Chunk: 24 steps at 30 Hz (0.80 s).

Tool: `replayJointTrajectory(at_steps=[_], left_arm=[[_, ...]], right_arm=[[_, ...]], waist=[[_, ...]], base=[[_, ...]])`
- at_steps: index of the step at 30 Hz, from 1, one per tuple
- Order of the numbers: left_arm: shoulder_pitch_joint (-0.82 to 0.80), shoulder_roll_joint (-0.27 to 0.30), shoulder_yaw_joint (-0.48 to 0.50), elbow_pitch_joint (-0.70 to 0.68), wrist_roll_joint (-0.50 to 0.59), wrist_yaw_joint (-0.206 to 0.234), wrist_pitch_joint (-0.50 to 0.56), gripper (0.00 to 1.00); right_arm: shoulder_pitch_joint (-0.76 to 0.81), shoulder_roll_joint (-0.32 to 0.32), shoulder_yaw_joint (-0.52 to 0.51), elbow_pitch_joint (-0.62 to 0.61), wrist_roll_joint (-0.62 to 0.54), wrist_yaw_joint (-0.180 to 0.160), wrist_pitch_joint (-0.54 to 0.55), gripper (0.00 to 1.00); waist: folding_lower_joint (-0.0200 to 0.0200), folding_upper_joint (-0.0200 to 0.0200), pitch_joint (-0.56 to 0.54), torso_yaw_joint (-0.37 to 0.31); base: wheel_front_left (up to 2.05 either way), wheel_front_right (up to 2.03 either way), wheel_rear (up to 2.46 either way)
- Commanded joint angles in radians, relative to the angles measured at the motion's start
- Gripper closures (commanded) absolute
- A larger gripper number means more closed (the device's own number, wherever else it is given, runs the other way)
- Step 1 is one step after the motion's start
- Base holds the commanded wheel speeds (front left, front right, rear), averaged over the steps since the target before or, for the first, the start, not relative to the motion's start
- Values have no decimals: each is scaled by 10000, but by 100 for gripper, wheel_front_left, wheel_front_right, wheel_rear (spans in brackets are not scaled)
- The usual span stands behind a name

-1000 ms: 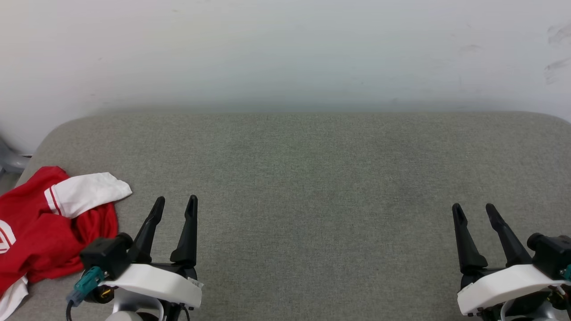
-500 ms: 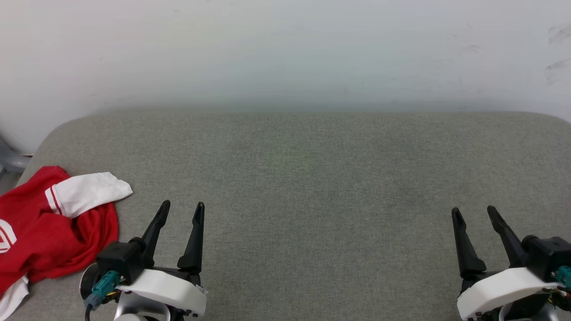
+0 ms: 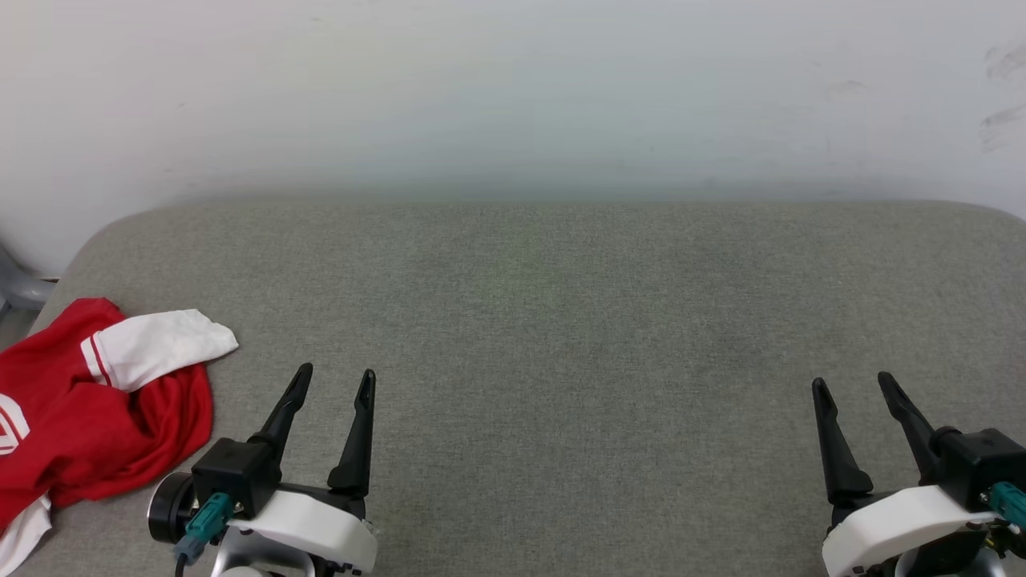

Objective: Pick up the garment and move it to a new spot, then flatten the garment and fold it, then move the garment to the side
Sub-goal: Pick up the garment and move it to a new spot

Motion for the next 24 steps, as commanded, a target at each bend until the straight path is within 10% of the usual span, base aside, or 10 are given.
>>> replayJointTrajectory(at_steps=[1, 24], left_arm=[[46, -17, -16, -9, 192, -14, -93, 0], [-316, -255, 398, 414, 867, -90, -418, 0]], right_arm=[[97, -16, -20, -105, -192, -3, -72, 0], [-99, -14, 485, 96, -363, -5, -373, 0]], waist=[[0, 0, -1, 9], [0, 0, -16, 2393]], base=[[0, 0, 0], [0, 0, 0]])
